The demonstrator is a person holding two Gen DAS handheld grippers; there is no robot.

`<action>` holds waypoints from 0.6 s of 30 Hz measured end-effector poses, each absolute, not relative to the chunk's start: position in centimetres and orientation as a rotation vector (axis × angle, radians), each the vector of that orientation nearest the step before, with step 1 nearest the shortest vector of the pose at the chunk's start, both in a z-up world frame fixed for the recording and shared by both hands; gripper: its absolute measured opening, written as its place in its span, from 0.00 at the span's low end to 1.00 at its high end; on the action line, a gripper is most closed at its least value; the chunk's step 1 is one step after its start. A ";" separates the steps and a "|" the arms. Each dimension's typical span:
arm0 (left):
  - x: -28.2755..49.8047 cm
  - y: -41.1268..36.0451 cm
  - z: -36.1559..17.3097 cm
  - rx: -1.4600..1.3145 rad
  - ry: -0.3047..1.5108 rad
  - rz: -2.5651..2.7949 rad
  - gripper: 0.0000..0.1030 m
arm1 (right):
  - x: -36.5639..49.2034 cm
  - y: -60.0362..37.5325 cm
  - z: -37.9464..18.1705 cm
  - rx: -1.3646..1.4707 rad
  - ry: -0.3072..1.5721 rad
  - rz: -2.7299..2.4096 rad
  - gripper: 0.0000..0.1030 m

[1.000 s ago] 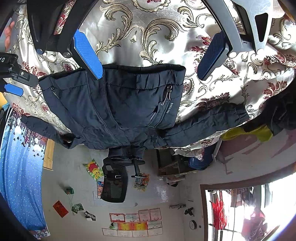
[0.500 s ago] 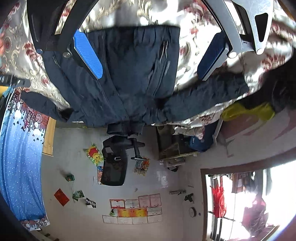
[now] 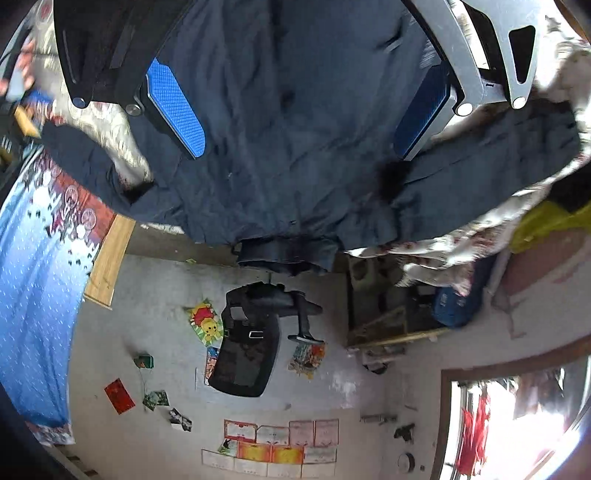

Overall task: Fold large clothes
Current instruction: 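Grasp the jacket sleeve with the right gripper and lift it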

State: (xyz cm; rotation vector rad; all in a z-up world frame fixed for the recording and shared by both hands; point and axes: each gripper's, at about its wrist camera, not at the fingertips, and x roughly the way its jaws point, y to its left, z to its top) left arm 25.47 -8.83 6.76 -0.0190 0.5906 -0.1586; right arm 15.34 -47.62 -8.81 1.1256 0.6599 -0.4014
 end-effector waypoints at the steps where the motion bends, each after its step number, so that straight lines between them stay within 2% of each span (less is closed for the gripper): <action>1: 26.6 -9.4 6.3 -0.047 0.599 -0.162 1.00 | 15.6 -48.2 -10.0 1.167 0.640 -0.416 0.99; 6: 32.5 -12.9 3.1 -0.173 0.659 -0.171 1.00 | 18.1 -50.1 -14.9 1.308 0.548 -0.486 0.98; 8: 34.1 -14.3 1.8 -0.207 0.682 -0.184 1.00 | 19.6 -50.9 -16.2 1.359 0.525 -0.505 0.88; 9: 35.1 -15.2 1.0 -0.218 0.693 -0.192 1.00 | 19.9 -51.1 -16.8 1.384 0.498 -0.530 0.78; 11: 36.8 -17.0 -0.4 -0.211 0.714 -0.214 1.00 | 20.6 -51.4 -17.7 1.422 0.455 -0.572 0.70; 14: 38.8 -20.0 -1.7 -0.182 0.746 -0.250 1.00 | 21.9 -51.9 -17.4 1.429 0.425 -0.605 0.54; 16: 39.8 -21.4 -2.4 -0.165 0.763 -0.267 1.00 | 22.9 -52.8 -16.6 1.392 0.431 -0.643 0.31; 18: 40.9 -23.3 -3.3 -0.131 0.781 -0.266 1.00 | 23.6 -54.0 -15.6 1.367 0.417 -0.667 0.25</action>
